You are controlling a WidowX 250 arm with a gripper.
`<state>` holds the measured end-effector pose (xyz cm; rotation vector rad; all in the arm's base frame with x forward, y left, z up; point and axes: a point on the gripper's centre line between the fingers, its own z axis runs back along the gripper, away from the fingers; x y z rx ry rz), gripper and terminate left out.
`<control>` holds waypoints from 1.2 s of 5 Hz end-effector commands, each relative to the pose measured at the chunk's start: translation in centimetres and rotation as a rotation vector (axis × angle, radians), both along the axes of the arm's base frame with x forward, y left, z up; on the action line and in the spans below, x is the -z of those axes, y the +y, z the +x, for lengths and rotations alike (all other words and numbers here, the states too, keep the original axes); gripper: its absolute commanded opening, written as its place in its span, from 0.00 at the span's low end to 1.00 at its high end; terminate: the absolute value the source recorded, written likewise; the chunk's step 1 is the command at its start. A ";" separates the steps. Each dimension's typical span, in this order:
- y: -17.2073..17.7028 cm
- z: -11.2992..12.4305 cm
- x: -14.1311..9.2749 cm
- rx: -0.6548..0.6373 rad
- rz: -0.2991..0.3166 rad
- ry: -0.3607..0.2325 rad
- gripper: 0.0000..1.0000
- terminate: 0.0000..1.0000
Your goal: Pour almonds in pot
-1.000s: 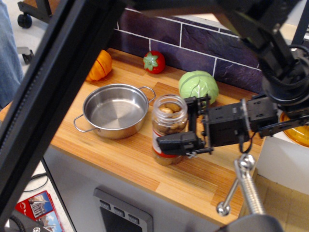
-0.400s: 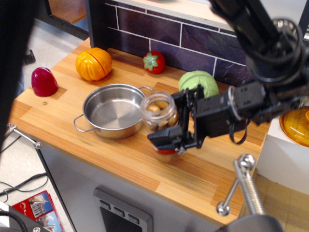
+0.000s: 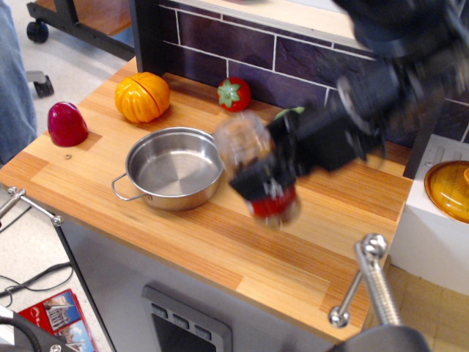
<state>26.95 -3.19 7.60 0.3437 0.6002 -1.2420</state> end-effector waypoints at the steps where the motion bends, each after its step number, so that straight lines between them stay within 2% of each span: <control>1: 2.8 1.8 -2.6 0.047 -0.275 -0.001 0.00 0.00; 2: 2.6 2.1 -2.3 0.019 -0.410 -0.095 0.00 0.00; 4: 1.4 2.8 -3.7 -0.054 -0.707 -0.206 0.00 0.00; 5: 1.7 3.3 -4.4 -0.063 -0.785 -0.226 0.00 0.00; 6: 2.3 3.1 -5.3 -0.050 -0.885 -0.338 0.00 0.00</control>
